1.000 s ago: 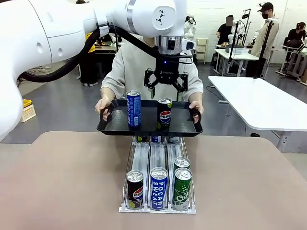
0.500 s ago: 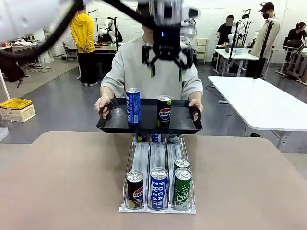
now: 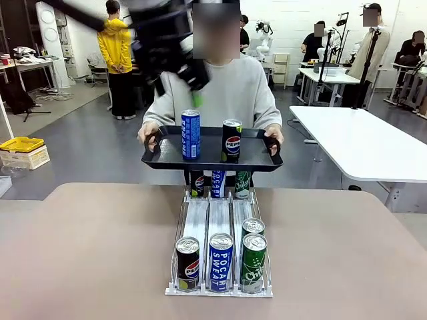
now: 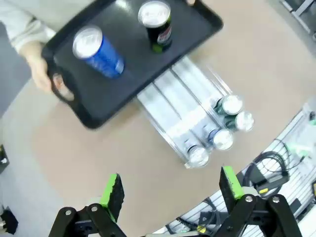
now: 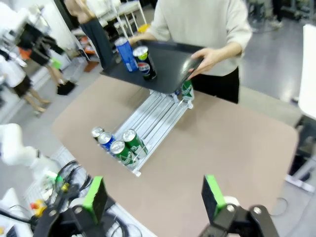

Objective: Retrieve and hand over the desired beverage to the person.
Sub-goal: Place the picked can on the Handle tray extended by the person.

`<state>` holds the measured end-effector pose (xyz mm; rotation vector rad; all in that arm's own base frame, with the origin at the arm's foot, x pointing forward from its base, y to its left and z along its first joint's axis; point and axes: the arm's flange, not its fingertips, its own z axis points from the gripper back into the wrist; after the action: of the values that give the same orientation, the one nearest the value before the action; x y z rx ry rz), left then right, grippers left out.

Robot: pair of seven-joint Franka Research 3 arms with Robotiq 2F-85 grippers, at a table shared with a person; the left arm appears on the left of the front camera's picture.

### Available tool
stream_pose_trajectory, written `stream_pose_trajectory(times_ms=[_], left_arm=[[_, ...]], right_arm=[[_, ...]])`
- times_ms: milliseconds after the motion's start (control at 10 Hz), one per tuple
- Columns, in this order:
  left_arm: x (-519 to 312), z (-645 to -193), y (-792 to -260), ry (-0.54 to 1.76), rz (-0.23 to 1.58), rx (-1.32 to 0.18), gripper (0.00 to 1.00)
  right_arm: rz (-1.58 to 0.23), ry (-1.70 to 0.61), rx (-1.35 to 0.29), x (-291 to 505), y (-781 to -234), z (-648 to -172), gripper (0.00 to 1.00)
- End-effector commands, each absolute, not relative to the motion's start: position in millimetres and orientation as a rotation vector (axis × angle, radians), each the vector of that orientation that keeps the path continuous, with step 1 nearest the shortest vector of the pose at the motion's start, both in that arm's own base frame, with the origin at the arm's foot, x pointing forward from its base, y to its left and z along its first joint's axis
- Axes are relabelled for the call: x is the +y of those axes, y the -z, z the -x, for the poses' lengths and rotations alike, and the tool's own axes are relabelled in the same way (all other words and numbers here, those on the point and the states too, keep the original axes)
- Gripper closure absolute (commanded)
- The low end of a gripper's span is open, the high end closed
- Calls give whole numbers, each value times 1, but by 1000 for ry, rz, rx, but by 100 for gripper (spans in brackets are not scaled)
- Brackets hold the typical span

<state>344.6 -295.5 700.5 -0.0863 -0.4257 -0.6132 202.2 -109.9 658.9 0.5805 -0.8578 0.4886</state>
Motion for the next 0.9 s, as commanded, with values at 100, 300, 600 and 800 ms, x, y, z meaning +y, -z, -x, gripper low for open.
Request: stream_pose_trajectory(times_ms=[100, 300, 600, 800], left_arm=[[-227, -318, -635, 583, 160, -433, 0], [-216, -318, -629, 545, 175, -407, 0], [-212, -321, -623, 538, 145, -398, 0], [-212, -321, -623, 538, 145, -398, 0]], right_arm=[[-612, -514, -867, -109, -659, -203, 0], [-612, -514, -867, -109, -659, -203, 0], [-612, -514, -867, -109, -659, -203, 0], [-612, -514, -867, -109, -659, -203, 0]])
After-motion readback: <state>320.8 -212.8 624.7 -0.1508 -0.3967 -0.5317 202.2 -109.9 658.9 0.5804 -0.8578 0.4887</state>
